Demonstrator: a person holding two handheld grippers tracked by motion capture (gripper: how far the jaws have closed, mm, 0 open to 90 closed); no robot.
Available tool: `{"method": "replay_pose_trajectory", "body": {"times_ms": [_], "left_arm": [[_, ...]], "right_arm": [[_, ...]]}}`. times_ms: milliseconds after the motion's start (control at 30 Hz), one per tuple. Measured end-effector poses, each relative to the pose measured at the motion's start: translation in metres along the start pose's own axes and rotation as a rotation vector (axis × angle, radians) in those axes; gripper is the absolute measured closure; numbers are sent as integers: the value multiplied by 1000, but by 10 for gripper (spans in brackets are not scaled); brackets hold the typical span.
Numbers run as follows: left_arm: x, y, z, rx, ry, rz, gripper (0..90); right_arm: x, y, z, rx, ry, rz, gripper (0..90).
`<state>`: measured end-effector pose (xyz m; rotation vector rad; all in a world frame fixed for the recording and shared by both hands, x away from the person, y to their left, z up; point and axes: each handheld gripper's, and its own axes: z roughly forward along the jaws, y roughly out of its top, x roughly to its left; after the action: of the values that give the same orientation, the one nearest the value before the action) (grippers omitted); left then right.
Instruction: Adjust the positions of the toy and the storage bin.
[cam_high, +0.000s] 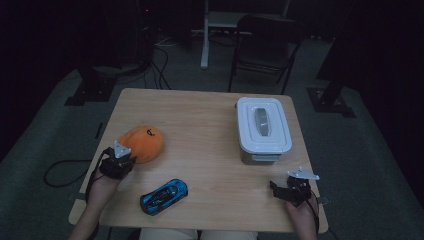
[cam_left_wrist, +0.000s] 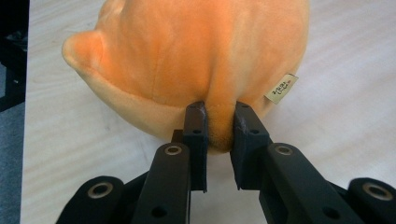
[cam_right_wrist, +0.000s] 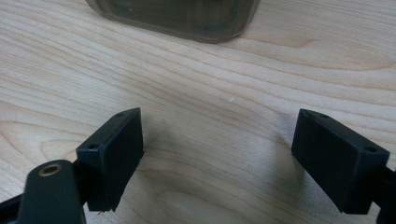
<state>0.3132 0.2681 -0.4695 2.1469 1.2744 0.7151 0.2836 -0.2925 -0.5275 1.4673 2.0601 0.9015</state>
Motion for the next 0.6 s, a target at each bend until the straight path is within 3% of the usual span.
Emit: {"method": "replay_pose_trajectory", "body": {"times_ms": [200, 233, 400, 433, 600], "left_arm": [[-18, -11, -18, -1, -59, 16, 775], [-20, -13, -20, -2, -44, 22, 770], [-22, -19, -30, 7, -58, 20, 772], [-22, -21, -32, 6, -71, 16, 771], [-19, -33, -40, 3, -57, -13, 771]], "right_arm": [[0, 0, 0, 0, -1, 1, 163], [0, 0, 0, 0, -1, 1, 163], [0, 0, 0, 0, -1, 1, 163], [0, 0, 0, 0, -1, 1, 163], [0, 0, 0, 0, -1, 1, 163]]}}
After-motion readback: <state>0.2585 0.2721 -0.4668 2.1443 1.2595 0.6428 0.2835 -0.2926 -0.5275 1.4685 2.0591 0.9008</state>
